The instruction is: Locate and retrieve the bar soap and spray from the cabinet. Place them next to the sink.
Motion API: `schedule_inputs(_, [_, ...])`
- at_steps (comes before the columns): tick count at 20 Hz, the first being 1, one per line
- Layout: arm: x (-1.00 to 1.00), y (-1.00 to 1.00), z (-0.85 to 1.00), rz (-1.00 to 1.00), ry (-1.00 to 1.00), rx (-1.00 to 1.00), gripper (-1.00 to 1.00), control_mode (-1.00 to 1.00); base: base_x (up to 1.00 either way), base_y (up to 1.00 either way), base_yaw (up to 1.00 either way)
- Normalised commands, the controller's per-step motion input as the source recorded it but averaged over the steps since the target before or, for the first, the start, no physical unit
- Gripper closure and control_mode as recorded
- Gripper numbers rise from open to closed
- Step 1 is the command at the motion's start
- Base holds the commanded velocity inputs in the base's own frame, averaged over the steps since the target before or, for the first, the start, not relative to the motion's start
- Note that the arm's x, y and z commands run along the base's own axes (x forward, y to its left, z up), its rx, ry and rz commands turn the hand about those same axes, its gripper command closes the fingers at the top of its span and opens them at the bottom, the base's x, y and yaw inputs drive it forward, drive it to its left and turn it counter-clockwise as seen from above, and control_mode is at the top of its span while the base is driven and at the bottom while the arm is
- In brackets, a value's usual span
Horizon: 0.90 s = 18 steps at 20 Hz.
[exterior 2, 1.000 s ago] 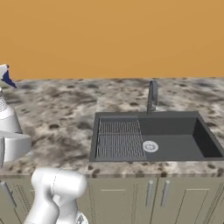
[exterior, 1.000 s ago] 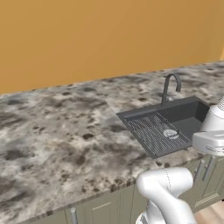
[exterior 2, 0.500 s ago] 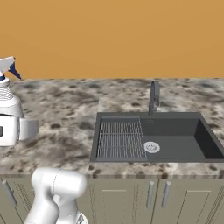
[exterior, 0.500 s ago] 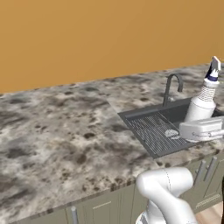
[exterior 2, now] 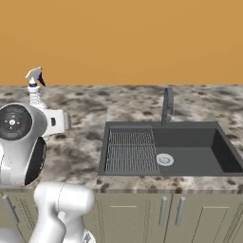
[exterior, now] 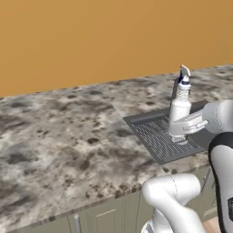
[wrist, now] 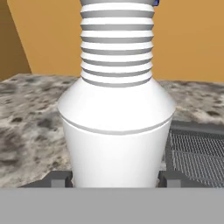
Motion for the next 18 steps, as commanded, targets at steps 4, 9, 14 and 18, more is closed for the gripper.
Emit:
schedule_inputs(4, [0.66, -0.08, -0.68, 0.24, -0.13, -0.12, 1.0, -1.0, 0.0, 0.0, 0.0])
schedule_inputs(9, [0.73, -0.29, -0.53, 0.18, -0.15, -0.02, 1.0, -1.0, 0.0, 0.0, 0.0])
schedule_inputs(14, [0.5, 0.12, -0.29, 0.34, 0.16, 0.04, 1.0, -1.0, 0.0, 0.0, 0.0])
schedule_inputs(18, [0.49, 0.03, -0.31, 0.32, 0.13, 0.01, 1.0, -1.0, 0.0, 0.0, 0.0])
